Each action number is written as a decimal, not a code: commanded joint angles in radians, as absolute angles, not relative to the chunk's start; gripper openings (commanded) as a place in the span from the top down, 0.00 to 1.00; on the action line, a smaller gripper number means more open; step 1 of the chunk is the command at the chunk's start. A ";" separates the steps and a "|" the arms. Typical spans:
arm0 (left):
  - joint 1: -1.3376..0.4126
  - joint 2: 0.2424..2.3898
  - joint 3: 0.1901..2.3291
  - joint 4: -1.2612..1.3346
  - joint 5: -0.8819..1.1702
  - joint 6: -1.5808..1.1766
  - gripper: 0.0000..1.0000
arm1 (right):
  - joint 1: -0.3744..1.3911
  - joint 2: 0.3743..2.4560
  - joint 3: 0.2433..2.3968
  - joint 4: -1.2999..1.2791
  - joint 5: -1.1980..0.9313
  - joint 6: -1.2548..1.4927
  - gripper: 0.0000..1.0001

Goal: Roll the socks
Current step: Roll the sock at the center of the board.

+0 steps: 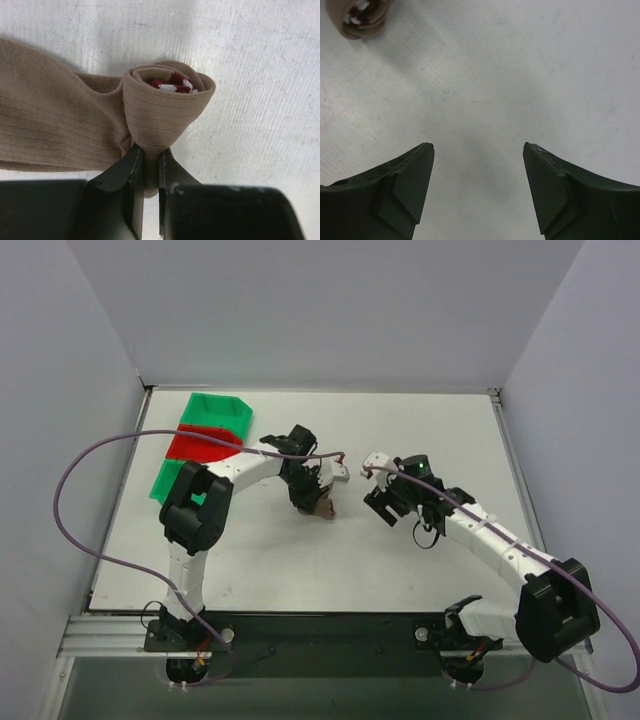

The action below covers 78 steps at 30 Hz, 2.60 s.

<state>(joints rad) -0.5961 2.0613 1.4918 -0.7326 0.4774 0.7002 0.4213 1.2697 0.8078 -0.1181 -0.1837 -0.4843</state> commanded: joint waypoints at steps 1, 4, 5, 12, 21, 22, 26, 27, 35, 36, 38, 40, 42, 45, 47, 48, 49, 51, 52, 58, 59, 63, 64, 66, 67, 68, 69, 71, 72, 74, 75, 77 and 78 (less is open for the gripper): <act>-0.603 2.220 1.460 -0.902 0.388 0.677 1.00 | 0.526 1.175 0.683 0.063 -0.124 -0.679 0.28; -0.600 2.247 1.509 -0.926 0.388 0.673 1.00 | 0.595 1.134 0.617 0.110 -0.118 -0.731 0.28; -0.598 2.270 1.535 -0.936 0.390 0.673 1.00 | 0.629 1.129 0.606 0.127 -0.112 -0.745 0.29; -0.572 2.365 1.654 -1.017 0.405 0.678 1.00 | 0.860 1.186 0.499 0.313 0.024 -0.890 0.30; -0.571 2.450 1.749 -1.101 0.405 0.684 1.00 | 1.015 1.520 0.479 0.724 0.215 -1.046 0.33; -0.571 2.459 1.755 -1.107 0.406 0.681 1.00 | 1.019 1.544 0.476 0.780 0.218 -1.066 0.33; -0.572 2.468 1.766 -1.118 0.405 0.683 1.00 | 1.026 1.653 0.489 0.851 0.219 -1.101 0.34; -0.572 2.470 1.766 -1.118 0.406 0.683 1.00 | 1.028 1.667 0.497 0.853 0.221 -1.100 0.34; -0.574 2.471 1.764 -1.114 0.397 0.675 1.00 | 1.023 1.784 0.552 0.893 0.207 -1.121 0.37; -0.574 2.470 1.761 -1.112 0.397 0.676 1.00 | 1.025 1.793 0.567 0.893 0.207 -1.120 0.38; -0.575 2.465 1.759 -1.111 0.396 0.678 1.00 | 1.023 1.821 0.586 0.897 0.209 -1.124 0.41; -0.575 2.465 1.758 -1.109 0.394 0.676 1.00 | 1.022 1.835 0.594 0.891 0.212 -1.126 0.45; -0.578 2.465 1.756 -1.109 0.391 0.676 1.00 | 1.019 1.844 0.603 0.878 0.207 -1.121 0.51; -0.580 2.454 1.743 -1.104 0.394 0.684 1.00 | 1.014 1.856 0.620 0.824 0.204 -1.105 0.57; -0.581 2.447 1.735 -1.098 0.396 0.695 1.00 | 1.011 1.871 0.640 0.795 0.206 -1.097 0.57; -0.581 2.438 1.729 -1.095 0.397 0.696 1.00 | 1.008 1.874 0.655 0.754 0.207 -1.080 0.57; -0.583 2.431 1.718 -1.086 0.397 0.699 1.00 | 1.000 1.878 0.676 0.733 0.207 -1.072 0.60; -0.586 2.418 1.704 -1.077 0.396 0.703 1.00 | 0.993 1.885 0.695 0.692 0.206 -1.059 0.64; -0.586 2.415 1.692 -1.071 0.393 0.704 1.00 | 0.986 1.887 0.704 0.675 0.204 -1.052 0.70; -0.603 2.398 1.669 -1.049 0.371 0.712 1.00 | 0.977 1.882 0.745 0.569 0.181 -1.023 1.00; -0.607 2.395 1.663 -1.046 0.364 0.712 0.96 | 0.979 1.884 0.747 0.566 0.181 -1.020 1.00; -0.617 2.382 1.646 -1.034 0.354 0.715 0.80 | 0.976 1.878 0.750 0.545 0.167 -1.003 1.00; -0.617 2.379 1.643 -1.031 0.353 0.715 0.80 | 0.974 1.878 0.752 0.538 0.167 -1.003 1.00; -0.618 2.379 1.641 -1.032 0.353 0.716 0.80 | 0.974 1.879 0.752 0.535 0.163 -1.000 1.00; -0.618 2.379 1.643 -1.032 0.351 0.716 0.80 | 0.973 1.878 0.753 0.532 0.161 -0.996 1.00; -0.620 2.379 1.643 -1.032 0.353 0.716 0.78 | 0.973 1.878 0.755 0.528 0.160 -0.994 1.00; -0.620 2.378 1.641 -1.031 0.353 0.716 0.75 | 0.973 1.878 0.756 0.526 0.160 -0.993 1.00; -0.618 2.369 1.637 -1.023 0.354 0.715 0.64 | 0.973 1.876 0.756 0.522 0.153 -0.989 1.00; -0.620 2.365 1.631 -1.020 0.354 0.719 0.61 | 0.971 1.876 0.756 0.519 0.152 -0.989 1.00; -0.620 2.349 1.621 -1.011 0.350 0.719 0.51 | 0.969 1.875 0.756 0.518 0.152 -0.988 1.00; -0.620 2.342 1.617 -0.999 0.351 0.718 0.49 | 0.968 1.875 0.756 0.518 0.150 -0.986 1.00; -0.620 2.330 1.611 -0.994 0.350 0.719 0.47 | 0.966 1.871 0.758 0.517 0.149 -0.985 1.00; -0.620 2.326 1.611 -0.993 0.353 0.719 0.46 | 0.966 1.871 0.758 0.517 0.149 -0.983 1.00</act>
<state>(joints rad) -0.5877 2.2009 1.7149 -0.9802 0.4976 0.7055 0.9886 1.8416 0.7544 0.6357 0.2344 -1.0214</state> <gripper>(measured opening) 0.511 0.112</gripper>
